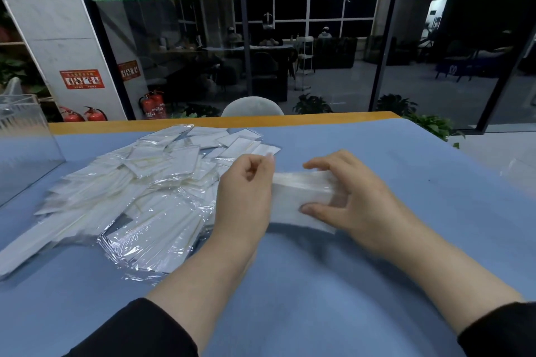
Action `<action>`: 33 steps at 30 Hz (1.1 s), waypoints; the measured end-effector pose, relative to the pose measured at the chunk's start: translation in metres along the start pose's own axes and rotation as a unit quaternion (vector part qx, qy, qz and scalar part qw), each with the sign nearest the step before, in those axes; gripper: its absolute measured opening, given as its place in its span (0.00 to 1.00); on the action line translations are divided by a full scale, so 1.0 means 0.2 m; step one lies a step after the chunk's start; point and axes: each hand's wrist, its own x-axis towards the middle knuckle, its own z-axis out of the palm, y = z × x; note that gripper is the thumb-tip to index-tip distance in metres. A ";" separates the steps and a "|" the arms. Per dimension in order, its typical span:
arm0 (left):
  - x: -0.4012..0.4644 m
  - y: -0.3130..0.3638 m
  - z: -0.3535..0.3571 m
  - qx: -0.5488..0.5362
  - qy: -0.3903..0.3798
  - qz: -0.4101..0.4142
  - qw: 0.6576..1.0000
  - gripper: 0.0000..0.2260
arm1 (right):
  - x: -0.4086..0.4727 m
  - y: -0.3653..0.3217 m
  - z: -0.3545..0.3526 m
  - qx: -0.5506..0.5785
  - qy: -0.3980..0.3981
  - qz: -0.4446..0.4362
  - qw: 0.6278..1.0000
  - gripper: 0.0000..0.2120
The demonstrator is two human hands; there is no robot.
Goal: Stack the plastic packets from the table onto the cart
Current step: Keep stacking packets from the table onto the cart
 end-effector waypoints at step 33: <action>-0.02 -0.02 0.01 0.047 -0.059 -0.022 0.997 0.07 | -0.03 0.11 -0.16 0.071 -0.126 0.155 0.977 0.31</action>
